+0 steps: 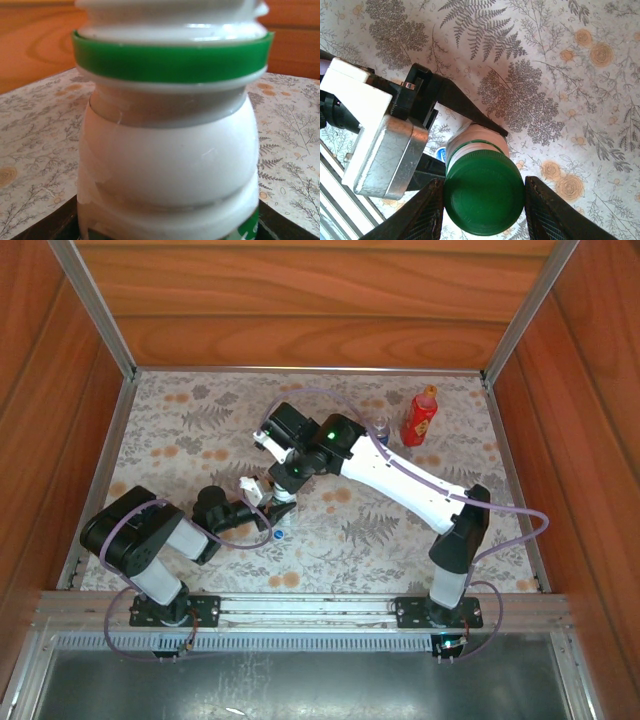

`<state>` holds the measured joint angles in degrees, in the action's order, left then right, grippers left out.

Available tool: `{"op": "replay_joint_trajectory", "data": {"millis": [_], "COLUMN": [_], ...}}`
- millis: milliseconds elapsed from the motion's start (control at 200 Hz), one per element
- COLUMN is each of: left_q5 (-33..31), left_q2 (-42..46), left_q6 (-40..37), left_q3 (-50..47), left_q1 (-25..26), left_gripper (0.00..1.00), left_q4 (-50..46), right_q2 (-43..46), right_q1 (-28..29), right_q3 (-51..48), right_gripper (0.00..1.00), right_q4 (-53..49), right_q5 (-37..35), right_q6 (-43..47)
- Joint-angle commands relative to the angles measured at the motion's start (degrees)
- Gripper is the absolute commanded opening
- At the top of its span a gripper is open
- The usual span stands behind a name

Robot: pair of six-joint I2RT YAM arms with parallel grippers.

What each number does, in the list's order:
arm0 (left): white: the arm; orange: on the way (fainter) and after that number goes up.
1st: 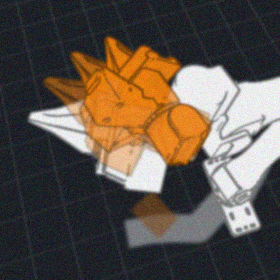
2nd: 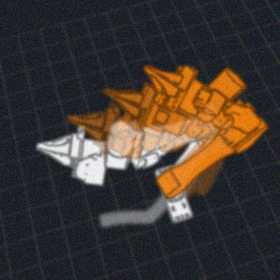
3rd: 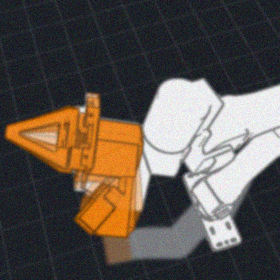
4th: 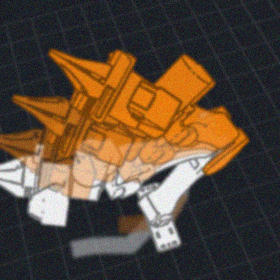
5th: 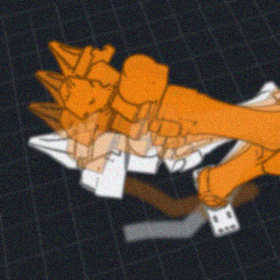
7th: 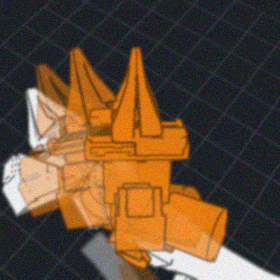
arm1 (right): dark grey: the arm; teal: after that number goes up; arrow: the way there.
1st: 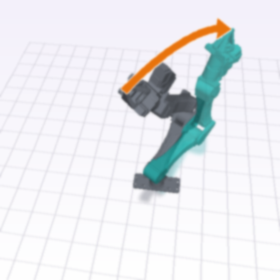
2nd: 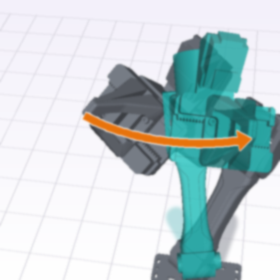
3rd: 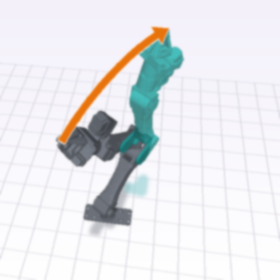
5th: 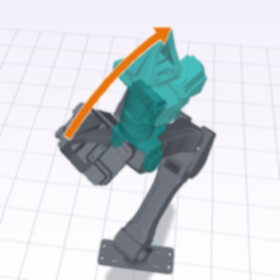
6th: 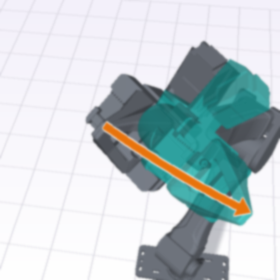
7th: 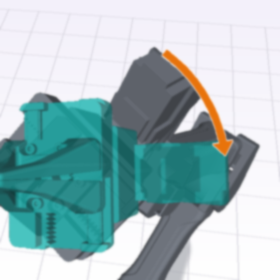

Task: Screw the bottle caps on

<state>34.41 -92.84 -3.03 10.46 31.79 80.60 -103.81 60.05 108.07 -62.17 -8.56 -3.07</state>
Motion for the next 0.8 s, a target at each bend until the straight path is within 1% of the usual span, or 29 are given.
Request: {"op": "replay_joint_trajectory", "data": {"millis": [0,365,794], "left_q5": [1.1,1.2,1.1], "left_q2": [-1.1,-1.1,-1.0], "left_q6": [-0.4,-0.6,-0.6], "left_q3": [0.4,0.4,0.4], "left_q1": [0.4,0.5,0.5], "left_gripper": [0.57,0.57,0.57], "left_q4": [-2.2,-2.2,-2.3], "right_q2": [-1.1,-1.7,-2.6], "right_q1": [0.5,0.6,0.6], "right_q3": [0.9,-0.3,-0.8], "right_gripper": [0.46,0.47,0.46], "right_q4": [-0.9,-1.0,-1.2], "right_q5": [1.0,0.6,2.6], "right_q6": [0.6,0.7,0.8]}}
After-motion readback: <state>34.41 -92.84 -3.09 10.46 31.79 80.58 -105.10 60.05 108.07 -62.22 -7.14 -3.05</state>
